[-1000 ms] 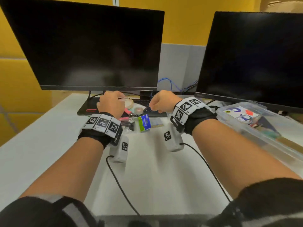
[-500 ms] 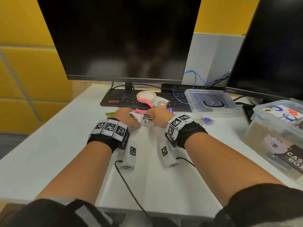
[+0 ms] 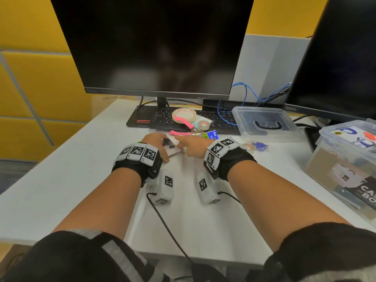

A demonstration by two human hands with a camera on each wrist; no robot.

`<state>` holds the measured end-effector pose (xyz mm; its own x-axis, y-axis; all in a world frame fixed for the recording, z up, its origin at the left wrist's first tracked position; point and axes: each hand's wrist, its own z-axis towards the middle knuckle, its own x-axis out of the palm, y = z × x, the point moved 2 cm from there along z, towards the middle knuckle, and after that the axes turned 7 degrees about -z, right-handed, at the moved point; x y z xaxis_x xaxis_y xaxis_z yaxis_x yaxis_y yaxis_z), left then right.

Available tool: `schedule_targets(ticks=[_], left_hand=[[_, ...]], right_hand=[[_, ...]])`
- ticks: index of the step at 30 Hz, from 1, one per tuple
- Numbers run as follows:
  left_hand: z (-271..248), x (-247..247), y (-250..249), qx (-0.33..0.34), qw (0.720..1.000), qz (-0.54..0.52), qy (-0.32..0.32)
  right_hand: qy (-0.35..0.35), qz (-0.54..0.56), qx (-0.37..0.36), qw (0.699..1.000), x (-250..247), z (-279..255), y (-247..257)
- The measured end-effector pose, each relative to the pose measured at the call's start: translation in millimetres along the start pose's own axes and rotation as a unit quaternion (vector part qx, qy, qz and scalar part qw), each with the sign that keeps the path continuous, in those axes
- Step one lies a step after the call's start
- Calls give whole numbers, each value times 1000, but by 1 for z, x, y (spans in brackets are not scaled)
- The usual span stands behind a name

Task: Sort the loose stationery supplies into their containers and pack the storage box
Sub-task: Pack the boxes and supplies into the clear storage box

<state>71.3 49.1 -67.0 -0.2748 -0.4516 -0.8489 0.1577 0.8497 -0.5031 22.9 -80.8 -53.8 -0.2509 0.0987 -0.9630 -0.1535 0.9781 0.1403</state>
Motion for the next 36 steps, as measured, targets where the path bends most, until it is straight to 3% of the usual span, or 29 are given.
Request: schedule_targets(ticks=[5,8,15,19,28,30,32,34,36], left_hand=[[-7,-8,-9,82,995,-33,-35],[-14,-18,-23,98,991,-65,-59],[-33,-40,-89,199,963,-121,-136],[-50,-36,-154,296,924,-189,-151],[-104,40,-315,435,858,-272,-35],[-120,56,-338,449,842,-299,-1],[-130,71,-360,422,835,-348,56],[-130,87,-370,399,855,-318,92],[-124,110,-371,414,883,-195,105]], right_hand=[[-49,25,-12,998,-4,3,-6],[-106,106,-11,989,-16,5,-9],[-318,253,4,914,-67,-31,-35],[-373,323,33,869,-96,-79,-73],[-512,265,234,783,-126,-228,-188],[-532,251,286,756,-123,-258,-209],[-550,239,335,727,-118,-289,-229],[-559,233,375,702,-110,-314,-249],[-553,226,410,690,-100,-333,-268]])
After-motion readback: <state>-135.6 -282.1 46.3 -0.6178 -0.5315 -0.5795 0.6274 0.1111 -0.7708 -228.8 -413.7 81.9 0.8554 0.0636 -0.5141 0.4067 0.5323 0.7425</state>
